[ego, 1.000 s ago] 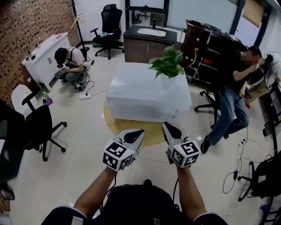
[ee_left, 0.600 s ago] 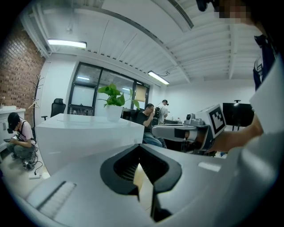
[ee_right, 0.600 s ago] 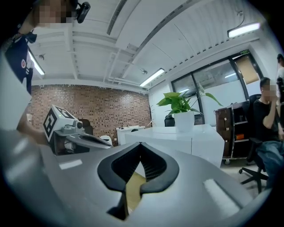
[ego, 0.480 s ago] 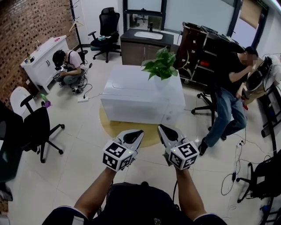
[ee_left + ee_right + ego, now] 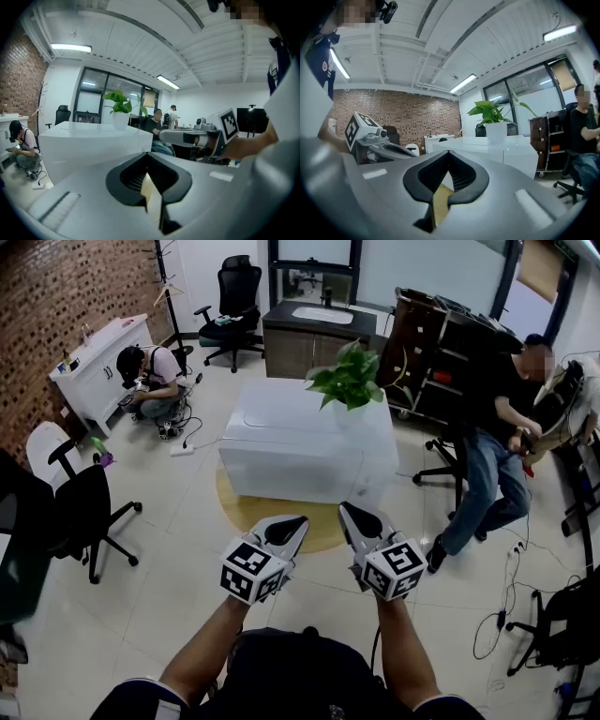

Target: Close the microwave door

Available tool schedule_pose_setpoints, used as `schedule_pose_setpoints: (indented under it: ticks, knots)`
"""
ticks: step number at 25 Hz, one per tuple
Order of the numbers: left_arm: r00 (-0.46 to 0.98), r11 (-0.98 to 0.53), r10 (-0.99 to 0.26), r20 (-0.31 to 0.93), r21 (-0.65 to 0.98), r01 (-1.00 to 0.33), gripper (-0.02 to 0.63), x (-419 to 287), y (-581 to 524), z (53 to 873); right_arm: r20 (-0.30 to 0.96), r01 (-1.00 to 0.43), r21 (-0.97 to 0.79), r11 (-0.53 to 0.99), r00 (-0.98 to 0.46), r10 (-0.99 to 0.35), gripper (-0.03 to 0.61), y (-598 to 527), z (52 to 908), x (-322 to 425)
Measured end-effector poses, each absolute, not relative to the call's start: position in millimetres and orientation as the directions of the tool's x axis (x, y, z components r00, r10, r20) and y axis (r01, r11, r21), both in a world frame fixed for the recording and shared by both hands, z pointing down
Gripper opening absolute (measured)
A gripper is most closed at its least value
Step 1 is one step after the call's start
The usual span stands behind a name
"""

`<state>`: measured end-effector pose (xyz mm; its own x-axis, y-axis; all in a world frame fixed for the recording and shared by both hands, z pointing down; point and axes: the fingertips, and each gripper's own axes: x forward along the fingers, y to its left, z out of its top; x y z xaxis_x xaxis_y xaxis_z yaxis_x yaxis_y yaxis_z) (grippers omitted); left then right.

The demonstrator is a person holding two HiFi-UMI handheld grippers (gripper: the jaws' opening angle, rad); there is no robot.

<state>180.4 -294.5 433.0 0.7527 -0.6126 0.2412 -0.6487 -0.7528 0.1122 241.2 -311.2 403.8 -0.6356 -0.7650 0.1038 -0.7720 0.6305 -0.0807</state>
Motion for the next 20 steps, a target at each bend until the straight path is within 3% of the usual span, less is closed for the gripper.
schedule_pose_setpoints:
  ticks: [20]
  knots:
    - [0.75,-0.75,-0.616,0.241,0.112,-0.652,0.009,188.6,-291.0,432.0,0.103,-0.77,-0.08,0.633,-0.638,-0.763,0.002,-310.1,400.1,246.1]
